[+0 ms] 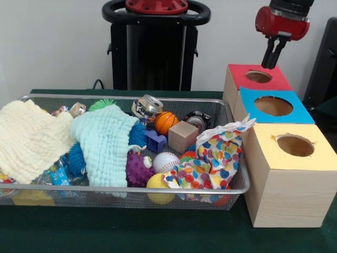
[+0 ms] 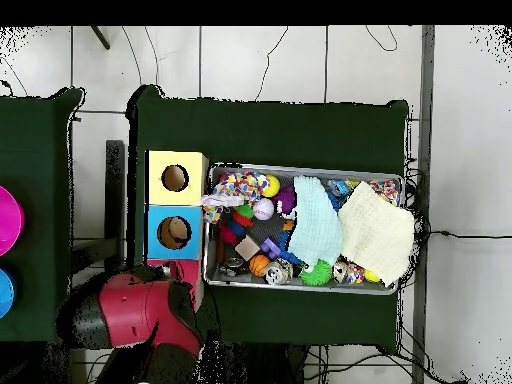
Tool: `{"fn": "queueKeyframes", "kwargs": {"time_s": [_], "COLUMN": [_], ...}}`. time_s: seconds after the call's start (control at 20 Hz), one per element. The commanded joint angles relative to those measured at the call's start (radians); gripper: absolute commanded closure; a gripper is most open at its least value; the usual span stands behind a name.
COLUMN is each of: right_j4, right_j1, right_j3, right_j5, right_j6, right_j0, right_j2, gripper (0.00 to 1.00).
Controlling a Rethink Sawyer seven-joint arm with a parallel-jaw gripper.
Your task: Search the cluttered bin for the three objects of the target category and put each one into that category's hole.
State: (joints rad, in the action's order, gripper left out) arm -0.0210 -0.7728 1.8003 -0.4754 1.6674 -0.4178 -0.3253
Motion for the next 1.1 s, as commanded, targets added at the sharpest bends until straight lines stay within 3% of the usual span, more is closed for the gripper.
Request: {"fn": "queueKeyframes", "kwargs": {"time_s": [0.05, 0.2, 0.35, 0.5, 0.65, 0.95, 1.1], "right_j4": [0.048, 0.068, 0.094, 0.075, 0.074, 0.091, 0.081], "right_j1": [-0.019, 0.034, 0.131, 0.182, 0.201, 0.194, 0.247], "right_j3": [-0.061, -0.084, -0.114, -0.109, -0.102, -0.091, -0.139], "right_j5": [-0.024, 0.005, 0.097, 0.194, 0.24, 0.272, 0.258], "right_j6": [0.126, 0.147, 0.168, 0.17, 0.146, 0.118, 0.139], "right_j0": [0.015, 0.016, 0.041, 0.108, 0.166, 0.198, 0.168], "right_j2": [-0.002, -0.045, -0.09, -0.056, -0.013, -0.013, -0.082], "gripper": [1.0, 1.0, 1.0, 1.0, 1.0, 1.0, 1.0]}}
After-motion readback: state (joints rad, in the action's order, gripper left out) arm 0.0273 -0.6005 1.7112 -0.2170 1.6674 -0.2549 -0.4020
